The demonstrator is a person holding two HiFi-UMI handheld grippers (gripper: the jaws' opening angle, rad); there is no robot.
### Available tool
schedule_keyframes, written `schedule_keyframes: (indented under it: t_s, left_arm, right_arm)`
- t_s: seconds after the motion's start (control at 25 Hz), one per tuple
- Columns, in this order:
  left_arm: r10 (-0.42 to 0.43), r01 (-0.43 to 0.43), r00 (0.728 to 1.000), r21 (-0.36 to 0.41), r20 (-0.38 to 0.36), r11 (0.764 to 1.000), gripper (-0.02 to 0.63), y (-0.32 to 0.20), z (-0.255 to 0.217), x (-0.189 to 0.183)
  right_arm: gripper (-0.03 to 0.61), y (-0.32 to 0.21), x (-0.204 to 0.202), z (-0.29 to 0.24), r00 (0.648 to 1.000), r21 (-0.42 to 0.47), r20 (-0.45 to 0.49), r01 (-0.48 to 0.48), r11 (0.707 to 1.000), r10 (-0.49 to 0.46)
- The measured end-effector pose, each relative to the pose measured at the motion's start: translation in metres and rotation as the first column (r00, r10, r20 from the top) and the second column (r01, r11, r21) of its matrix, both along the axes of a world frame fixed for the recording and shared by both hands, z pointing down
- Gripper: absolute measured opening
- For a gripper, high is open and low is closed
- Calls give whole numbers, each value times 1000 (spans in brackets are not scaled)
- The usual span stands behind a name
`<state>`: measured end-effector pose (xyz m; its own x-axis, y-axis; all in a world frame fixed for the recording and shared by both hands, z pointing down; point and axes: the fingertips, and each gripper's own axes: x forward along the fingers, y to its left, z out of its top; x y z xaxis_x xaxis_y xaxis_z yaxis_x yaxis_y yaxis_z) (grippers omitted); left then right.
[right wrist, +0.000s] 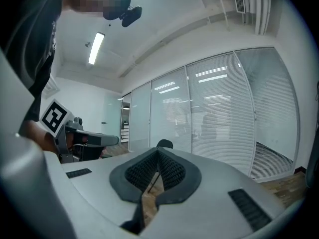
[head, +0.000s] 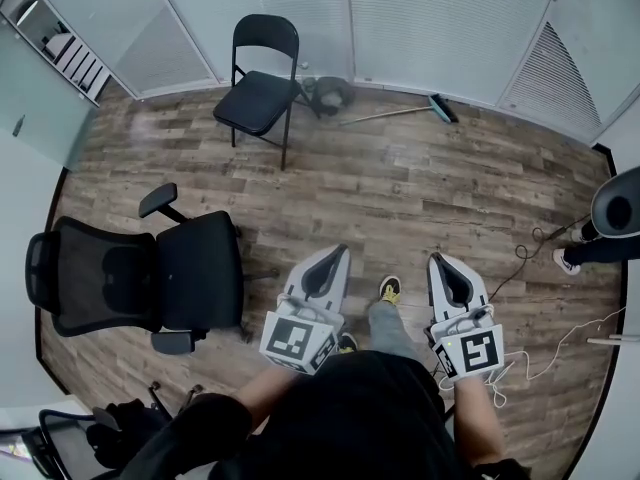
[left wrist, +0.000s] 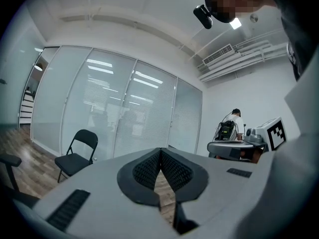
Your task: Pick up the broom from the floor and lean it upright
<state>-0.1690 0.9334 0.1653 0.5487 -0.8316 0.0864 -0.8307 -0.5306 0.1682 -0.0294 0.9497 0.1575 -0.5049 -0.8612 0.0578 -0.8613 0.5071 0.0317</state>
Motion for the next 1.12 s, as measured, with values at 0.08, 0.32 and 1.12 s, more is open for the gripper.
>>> schedule_keyframes:
  t_s: [0.08,0.32,1.12]
  left_arm:
    - [2,-2,1000,1,6,1000,21,-27,-2,15]
    - [-6,5,999,27,44,1000,20,-109,-20,64]
    - [-12,16,997,-53,79,998,20,-255,1,123]
  right_arm:
    - [17,-27,16,-1,1000,-1,21,-7,1000,7]
    - [17,-108,75,-8,998,-4,67,-16,1000,16]
    - [17,-271,139,15,991,-74,130,-33,997,42]
